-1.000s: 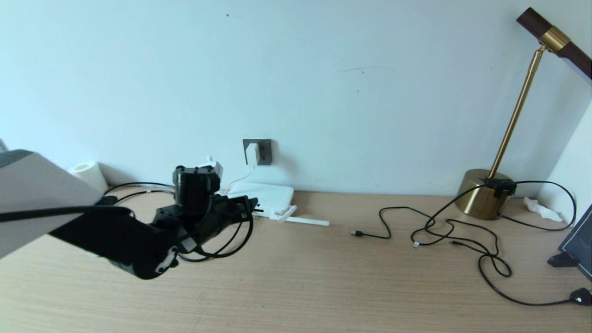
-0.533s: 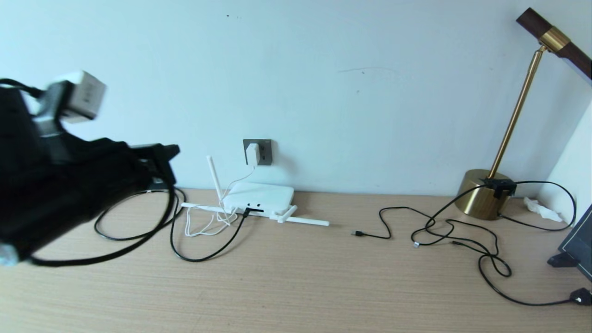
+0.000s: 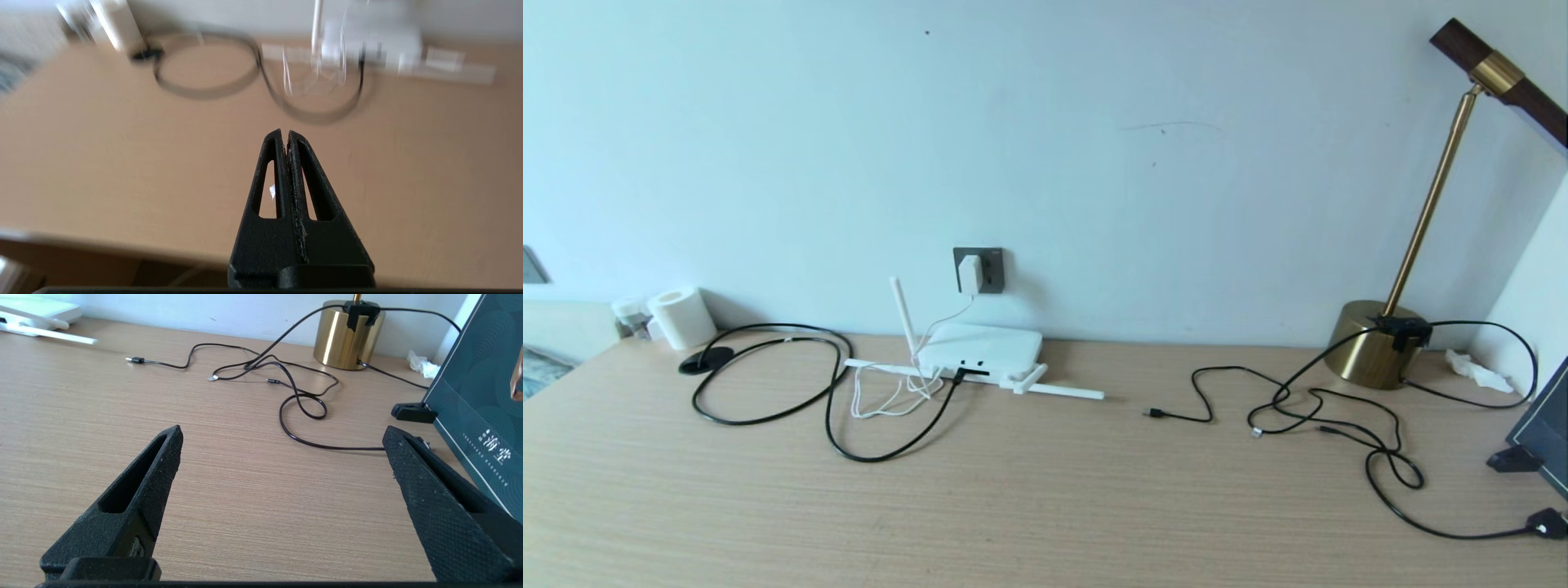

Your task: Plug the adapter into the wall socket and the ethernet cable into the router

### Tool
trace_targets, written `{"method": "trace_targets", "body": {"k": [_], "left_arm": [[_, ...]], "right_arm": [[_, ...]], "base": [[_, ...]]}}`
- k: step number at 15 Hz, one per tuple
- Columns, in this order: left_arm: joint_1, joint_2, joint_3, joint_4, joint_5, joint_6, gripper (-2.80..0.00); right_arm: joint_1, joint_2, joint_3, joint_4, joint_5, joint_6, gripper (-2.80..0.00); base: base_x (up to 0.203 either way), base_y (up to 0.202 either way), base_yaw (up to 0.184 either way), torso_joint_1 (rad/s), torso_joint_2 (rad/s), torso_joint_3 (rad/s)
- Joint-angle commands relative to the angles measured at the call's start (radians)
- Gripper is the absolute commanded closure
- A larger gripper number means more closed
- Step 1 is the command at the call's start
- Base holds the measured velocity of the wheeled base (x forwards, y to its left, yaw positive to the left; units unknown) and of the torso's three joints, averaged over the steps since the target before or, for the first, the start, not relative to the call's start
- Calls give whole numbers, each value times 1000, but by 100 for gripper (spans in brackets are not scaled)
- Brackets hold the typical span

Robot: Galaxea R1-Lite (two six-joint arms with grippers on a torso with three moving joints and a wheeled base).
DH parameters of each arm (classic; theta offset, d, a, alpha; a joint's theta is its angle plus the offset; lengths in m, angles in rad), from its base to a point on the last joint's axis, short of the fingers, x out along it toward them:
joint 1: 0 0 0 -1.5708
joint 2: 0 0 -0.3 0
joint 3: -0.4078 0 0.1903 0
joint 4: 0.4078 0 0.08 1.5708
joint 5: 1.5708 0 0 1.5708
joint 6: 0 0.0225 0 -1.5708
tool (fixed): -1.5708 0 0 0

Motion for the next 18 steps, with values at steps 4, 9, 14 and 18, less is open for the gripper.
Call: {"method": "trace_targets", "body": {"k": [4, 9, 14, 18], "left_arm": [[55, -369, 436, -56, -210, 77, 0], [62, -413, 441, -105, -230, 21, 0], [62, -413, 441, -105, -214, -6, 0], [62, -413, 441, -105, -212, -6, 0]], "right_arm": [[0, 2, 5, -5, 1, 7, -280], [0, 2, 6, -5, 0, 16, -280], [0, 2, 9, -17, -5, 23, -280], [0, 2, 11, -20, -3, 51, -280]], "base": [[0, 0, 0, 0, 0, 0], [0, 0, 0, 0, 0, 0], [0, 0, 0, 0, 0, 0], [0, 0, 0, 0, 0, 0]]}}
